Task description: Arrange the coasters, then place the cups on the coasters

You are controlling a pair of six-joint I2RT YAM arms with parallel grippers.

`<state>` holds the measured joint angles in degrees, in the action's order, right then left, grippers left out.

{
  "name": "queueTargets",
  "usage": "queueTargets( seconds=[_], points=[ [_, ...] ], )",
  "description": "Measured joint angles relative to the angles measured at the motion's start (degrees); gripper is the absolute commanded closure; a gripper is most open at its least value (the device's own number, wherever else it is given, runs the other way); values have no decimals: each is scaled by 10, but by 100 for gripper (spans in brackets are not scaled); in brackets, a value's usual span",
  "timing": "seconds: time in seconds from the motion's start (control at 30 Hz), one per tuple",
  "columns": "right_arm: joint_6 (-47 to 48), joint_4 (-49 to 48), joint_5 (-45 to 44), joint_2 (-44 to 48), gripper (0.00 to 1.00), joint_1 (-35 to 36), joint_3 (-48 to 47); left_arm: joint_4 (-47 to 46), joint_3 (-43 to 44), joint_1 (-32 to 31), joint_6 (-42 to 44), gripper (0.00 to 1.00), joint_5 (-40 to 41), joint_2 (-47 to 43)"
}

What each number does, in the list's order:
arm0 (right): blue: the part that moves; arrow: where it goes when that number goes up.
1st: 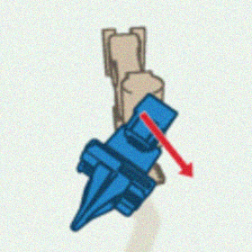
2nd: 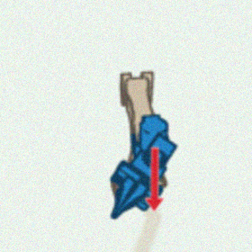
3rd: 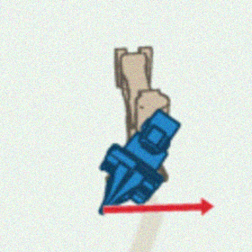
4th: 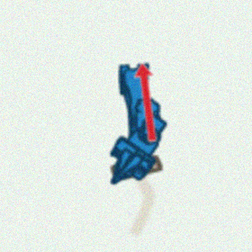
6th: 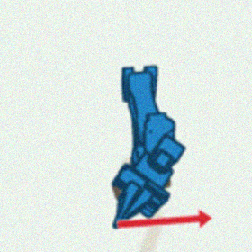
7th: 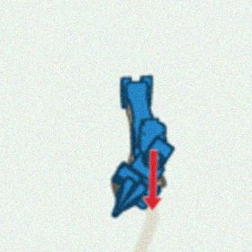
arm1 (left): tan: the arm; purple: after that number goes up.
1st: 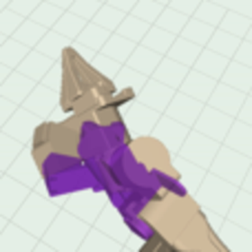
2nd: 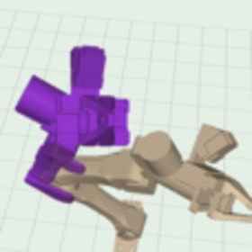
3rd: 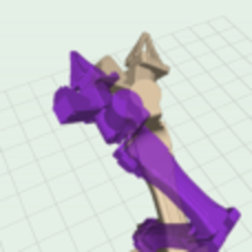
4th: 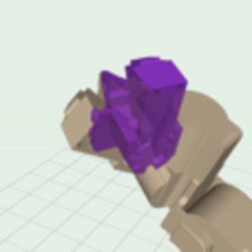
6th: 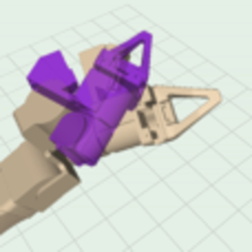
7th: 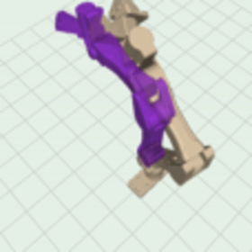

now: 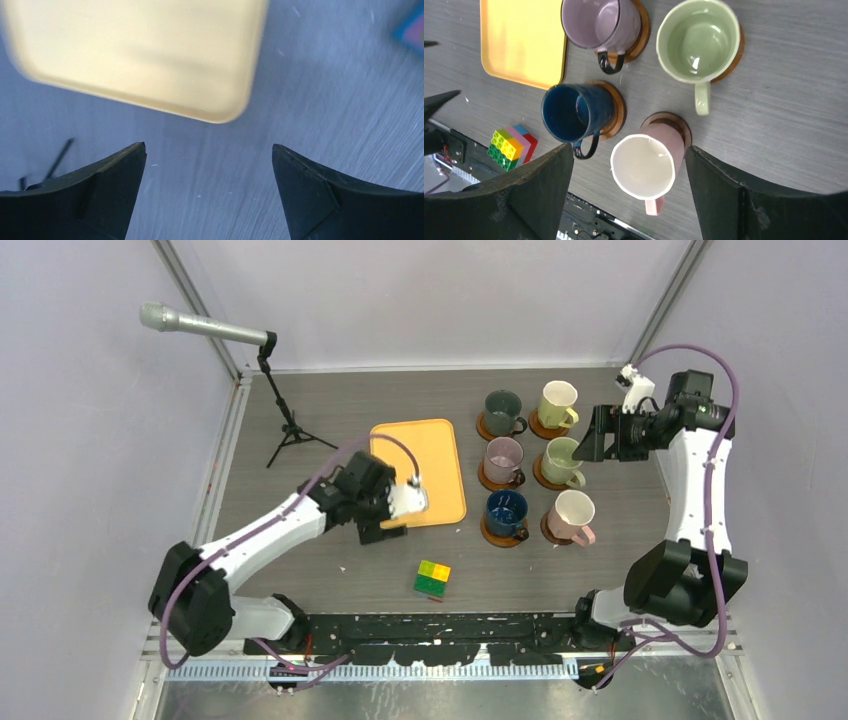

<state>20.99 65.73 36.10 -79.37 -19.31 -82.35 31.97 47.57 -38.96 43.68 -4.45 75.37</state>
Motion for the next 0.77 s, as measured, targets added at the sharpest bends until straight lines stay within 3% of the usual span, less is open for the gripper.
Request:
queueTargets(
  seconds=[0.17,0.3,0.47,0.77],
  points=[
    [-24,-6,-19,-51,13,30,-56,62,169,44,-139,0,-11,-28],
    [-53,-24,-57,-60,13,102,-61,92,252,90,-231,0,-12,-22],
    [-88,-68,-87,-50,13,191,-31,125,268,151,-306,0,-12,-2],
    [-111,-89,-110,-20,13,194,56,156,248,260,-363,0,-38,31]
  ],
)
